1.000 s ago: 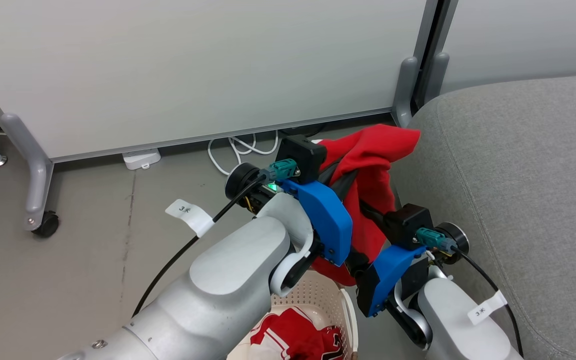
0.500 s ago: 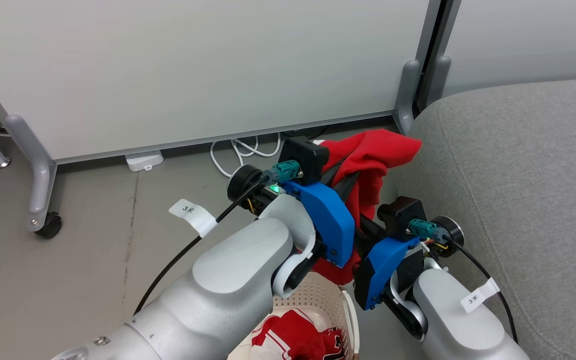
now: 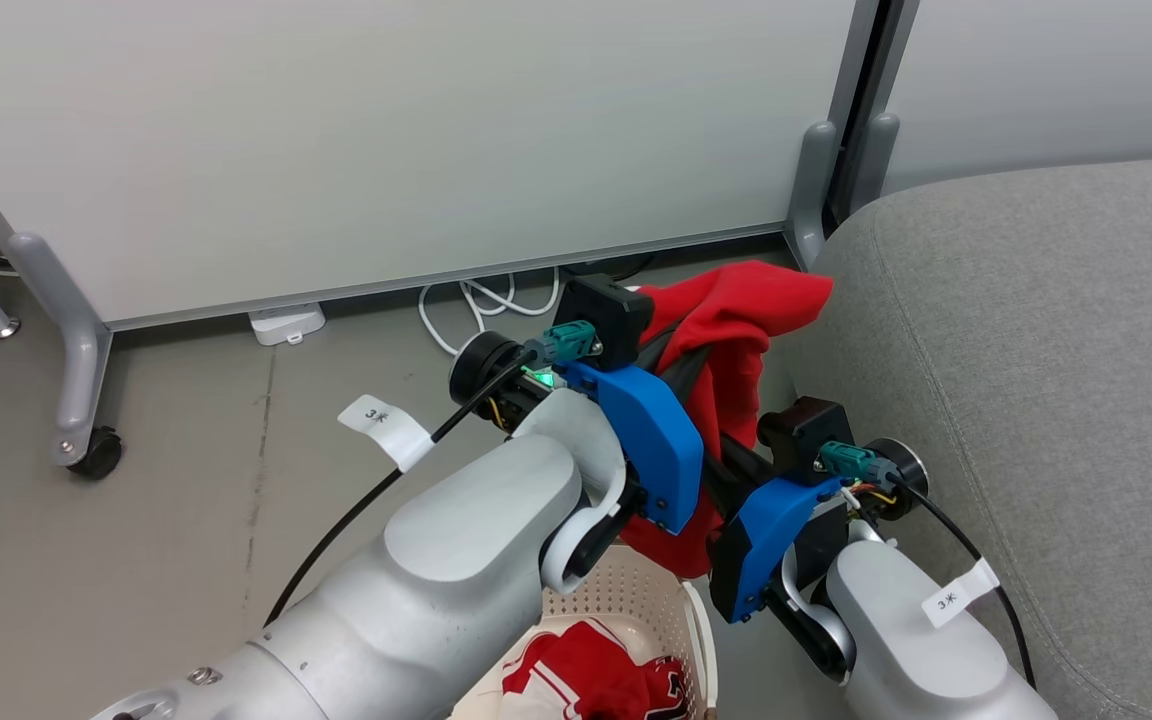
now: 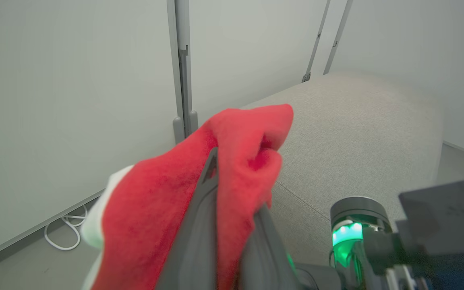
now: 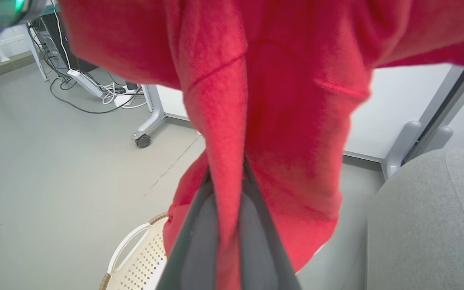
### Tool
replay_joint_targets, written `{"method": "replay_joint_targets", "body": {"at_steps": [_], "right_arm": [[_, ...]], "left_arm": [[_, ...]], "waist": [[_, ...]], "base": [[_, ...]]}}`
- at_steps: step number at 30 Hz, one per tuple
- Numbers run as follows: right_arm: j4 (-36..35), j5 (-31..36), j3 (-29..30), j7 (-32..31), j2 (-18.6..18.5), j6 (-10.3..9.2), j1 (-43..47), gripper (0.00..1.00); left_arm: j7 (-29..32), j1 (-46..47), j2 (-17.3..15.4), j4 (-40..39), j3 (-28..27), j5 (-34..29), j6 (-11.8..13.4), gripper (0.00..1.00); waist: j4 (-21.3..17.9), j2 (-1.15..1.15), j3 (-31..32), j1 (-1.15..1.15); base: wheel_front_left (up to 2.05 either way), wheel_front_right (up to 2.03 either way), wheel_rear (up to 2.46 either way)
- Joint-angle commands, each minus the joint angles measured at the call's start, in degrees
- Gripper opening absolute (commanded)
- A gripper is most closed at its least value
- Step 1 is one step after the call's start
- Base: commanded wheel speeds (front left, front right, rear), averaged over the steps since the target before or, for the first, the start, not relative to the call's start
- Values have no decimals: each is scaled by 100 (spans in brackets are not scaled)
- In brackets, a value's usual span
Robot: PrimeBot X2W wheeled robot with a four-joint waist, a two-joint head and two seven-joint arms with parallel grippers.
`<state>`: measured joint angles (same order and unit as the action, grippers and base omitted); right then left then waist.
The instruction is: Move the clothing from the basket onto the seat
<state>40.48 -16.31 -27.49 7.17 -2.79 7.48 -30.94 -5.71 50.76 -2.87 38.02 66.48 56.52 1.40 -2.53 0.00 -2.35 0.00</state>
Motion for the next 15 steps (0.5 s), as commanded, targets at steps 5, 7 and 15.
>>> {"method": "replay_joint_targets", "body": {"at_steps": [5, 7, 15], "right_arm": [[45, -36, -8, 43, -19, 3, -24, 0], [54, -38, 0, 39, -19, 3, -9, 0], [75, -25, 27, 48, -19, 3, -3, 0]], "left_arm": [[-70, 137, -4, 66, 71, 56, -7, 90], [-110, 141, -3, 79, 93, 62, -23, 100], [-258, 115, -5, 147, 179, 71, -42, 100]], "waist": [[-12, 0, 10, 0], [-17, 0, 13, 0], [-17, 0, 17, 0]], "base": [[0, 0, 0], [0, 0, 0], [0, 0, 0]]}}
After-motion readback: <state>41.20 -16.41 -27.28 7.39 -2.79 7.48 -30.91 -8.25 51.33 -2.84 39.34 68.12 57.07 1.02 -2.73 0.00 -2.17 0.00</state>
